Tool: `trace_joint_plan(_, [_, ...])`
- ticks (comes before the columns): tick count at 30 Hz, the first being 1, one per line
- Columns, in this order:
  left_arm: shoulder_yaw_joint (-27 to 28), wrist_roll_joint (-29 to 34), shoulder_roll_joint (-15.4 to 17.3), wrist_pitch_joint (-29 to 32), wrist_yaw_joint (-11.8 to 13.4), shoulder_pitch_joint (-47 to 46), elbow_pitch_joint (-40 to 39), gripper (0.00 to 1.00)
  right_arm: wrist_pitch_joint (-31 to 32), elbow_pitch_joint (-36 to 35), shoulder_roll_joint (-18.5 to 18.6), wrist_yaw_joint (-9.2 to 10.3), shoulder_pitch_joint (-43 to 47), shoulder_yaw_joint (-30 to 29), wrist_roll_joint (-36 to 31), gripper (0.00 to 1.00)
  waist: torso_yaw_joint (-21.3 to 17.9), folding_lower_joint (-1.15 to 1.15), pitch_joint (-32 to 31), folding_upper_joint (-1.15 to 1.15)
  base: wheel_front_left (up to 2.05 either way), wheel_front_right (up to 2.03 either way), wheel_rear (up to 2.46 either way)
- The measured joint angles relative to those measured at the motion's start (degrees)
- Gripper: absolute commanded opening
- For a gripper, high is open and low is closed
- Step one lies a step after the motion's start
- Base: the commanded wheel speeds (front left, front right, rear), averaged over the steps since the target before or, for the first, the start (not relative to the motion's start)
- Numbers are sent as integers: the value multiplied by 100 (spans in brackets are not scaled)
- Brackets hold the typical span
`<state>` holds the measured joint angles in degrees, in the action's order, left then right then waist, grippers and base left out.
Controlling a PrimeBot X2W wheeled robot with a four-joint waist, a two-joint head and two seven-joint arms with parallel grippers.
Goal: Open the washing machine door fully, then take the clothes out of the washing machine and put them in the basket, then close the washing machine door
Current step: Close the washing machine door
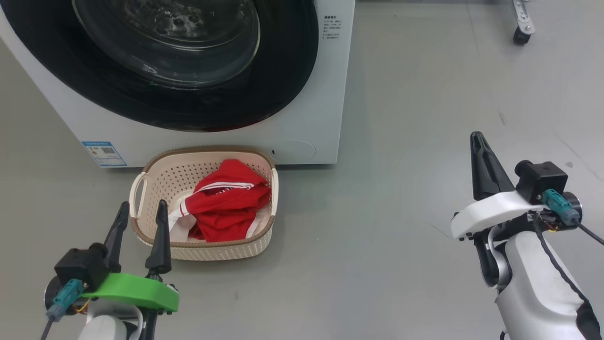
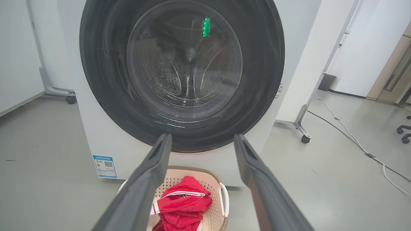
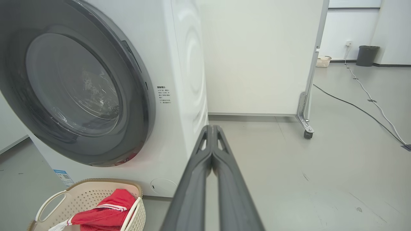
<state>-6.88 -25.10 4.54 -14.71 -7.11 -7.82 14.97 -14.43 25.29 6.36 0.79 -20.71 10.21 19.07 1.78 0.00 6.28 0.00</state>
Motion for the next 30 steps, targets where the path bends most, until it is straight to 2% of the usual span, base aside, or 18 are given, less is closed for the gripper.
trace_joint_plan(16, [-175, 13, -32, 0, 0, 245, -30, 100, 0, -703, -113, 140, 930, -154, -90, 0, -174, 0, -246, 0, 0, 0, 0])
trace_joint_plan(17, [-170, 13, -33, 1, 0, 258, -30, 100, 0, -708, -113, 135, 970, -127, -109, 47, -175, 0, -243, 0, 0, 0, 0])
trace_joint_plan(18, [-166, 13, -35, 1, 0, 268, -30, 100, 0, -739, -113, 136, 1018, -102, -156, 100, -175, 0, -239, 0, 0, 0, 0])
trace_joint_plan(30, [-21, 57, -44, 1, 0, 281, -92, 100, 0, -1101, -161, 148, 1212, -204, -210, 100, -178, 0, -197, 0, 0, 0, 0])
